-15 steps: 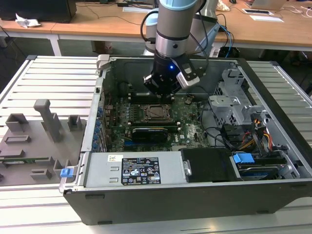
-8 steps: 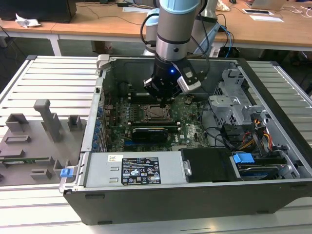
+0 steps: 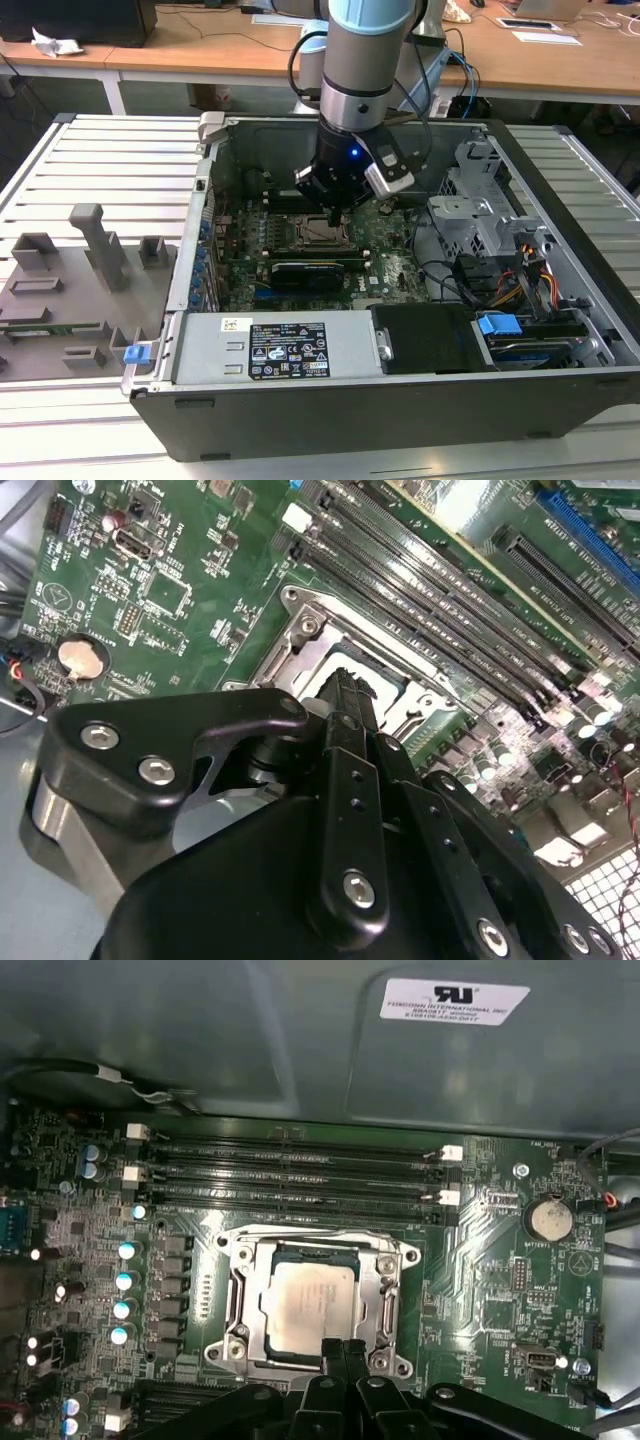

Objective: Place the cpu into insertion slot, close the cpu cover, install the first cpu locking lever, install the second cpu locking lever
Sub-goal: 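Install the second cpu locking lever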

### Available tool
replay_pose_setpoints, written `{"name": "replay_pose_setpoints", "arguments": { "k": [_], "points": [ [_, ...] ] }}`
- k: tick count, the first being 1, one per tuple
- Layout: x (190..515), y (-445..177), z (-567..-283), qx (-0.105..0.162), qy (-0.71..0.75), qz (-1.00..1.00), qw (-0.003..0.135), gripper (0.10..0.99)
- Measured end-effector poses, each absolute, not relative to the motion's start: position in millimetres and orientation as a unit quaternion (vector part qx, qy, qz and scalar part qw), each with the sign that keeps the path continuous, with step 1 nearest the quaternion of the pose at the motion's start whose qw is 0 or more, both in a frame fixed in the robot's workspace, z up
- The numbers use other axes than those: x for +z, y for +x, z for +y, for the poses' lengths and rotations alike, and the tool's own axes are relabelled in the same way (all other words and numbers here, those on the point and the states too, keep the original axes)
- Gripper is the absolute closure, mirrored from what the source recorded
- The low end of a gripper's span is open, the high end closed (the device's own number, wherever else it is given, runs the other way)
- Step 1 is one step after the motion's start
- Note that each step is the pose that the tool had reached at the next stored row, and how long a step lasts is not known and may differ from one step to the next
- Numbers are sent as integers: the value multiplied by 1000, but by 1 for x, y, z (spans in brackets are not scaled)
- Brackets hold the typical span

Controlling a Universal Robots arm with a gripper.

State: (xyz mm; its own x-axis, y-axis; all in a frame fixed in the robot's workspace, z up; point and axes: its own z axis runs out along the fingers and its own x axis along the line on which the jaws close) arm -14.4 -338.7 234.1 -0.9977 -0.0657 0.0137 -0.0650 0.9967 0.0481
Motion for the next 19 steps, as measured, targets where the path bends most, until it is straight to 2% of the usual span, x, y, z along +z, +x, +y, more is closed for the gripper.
{"name": "replay_pose_setpoints", "arguments": {
  "k": [19],
  "points": [
    [234,-22,-364,-25,33,-999,8,980]
  ]
}}
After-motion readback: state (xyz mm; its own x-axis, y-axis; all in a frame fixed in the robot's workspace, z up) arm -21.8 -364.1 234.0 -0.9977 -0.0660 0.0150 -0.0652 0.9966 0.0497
